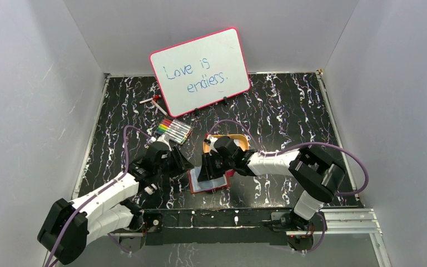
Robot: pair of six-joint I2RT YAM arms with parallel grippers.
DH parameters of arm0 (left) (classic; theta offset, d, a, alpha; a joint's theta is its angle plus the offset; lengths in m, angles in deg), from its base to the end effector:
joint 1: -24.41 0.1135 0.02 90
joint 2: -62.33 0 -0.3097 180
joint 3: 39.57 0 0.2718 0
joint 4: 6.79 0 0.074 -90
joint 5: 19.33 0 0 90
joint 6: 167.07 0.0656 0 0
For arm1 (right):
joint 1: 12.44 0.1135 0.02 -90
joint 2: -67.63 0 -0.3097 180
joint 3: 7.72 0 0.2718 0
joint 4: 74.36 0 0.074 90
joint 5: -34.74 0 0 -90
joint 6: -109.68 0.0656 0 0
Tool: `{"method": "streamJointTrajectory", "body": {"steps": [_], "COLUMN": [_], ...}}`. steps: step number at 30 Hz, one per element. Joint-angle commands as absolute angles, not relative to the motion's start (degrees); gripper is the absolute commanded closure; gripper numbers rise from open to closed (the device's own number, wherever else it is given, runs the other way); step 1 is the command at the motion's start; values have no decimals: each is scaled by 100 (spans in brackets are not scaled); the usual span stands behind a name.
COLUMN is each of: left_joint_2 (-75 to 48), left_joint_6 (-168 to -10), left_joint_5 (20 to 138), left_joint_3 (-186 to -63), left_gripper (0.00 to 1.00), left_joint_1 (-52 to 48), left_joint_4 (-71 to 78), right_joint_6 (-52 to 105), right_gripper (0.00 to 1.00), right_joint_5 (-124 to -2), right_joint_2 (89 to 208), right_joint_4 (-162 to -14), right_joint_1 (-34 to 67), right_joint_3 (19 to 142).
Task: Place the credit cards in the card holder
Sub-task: Turn over the card slot in the card holder.
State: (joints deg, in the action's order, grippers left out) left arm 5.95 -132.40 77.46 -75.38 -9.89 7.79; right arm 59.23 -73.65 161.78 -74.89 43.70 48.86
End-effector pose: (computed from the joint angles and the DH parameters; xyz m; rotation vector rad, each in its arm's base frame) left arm 0.1747 -0.1286 0.1958 -0.3600 2.3384 -0.9644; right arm 0.1862 0.3147 0.1726 -0.5564 2.4489 1.1752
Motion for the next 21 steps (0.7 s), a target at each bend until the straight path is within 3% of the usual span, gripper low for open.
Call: {"method": "streamJointTrajectory", "body": {"steps": [1, 11, 21], "left_joint_2": [526, -146, -578], "left_joint_6": [-13271, -13436, -13457], "left_joint_5": [7880, 8250, 8321], "left_joint_3": [-7826, -7824, -7557], "left_gripper": [60, 65, 77], "left_joint_1": [-1011, -1010, -1009], "left_joint_4": [645, -39, -379], "right_joint_6": [5751, 5806, 5844], "right_gripper": [60, 61, 61], "right_joint_5": [-7269, -7284, -7285], "right_joint_2": [16358, 16579, 16451], "right_joint_4": [-7463, -7273, -7094], "right_joint_1": [4472, 4578, 4582], "right_joint_3": [5141, 5202, 5073]}}
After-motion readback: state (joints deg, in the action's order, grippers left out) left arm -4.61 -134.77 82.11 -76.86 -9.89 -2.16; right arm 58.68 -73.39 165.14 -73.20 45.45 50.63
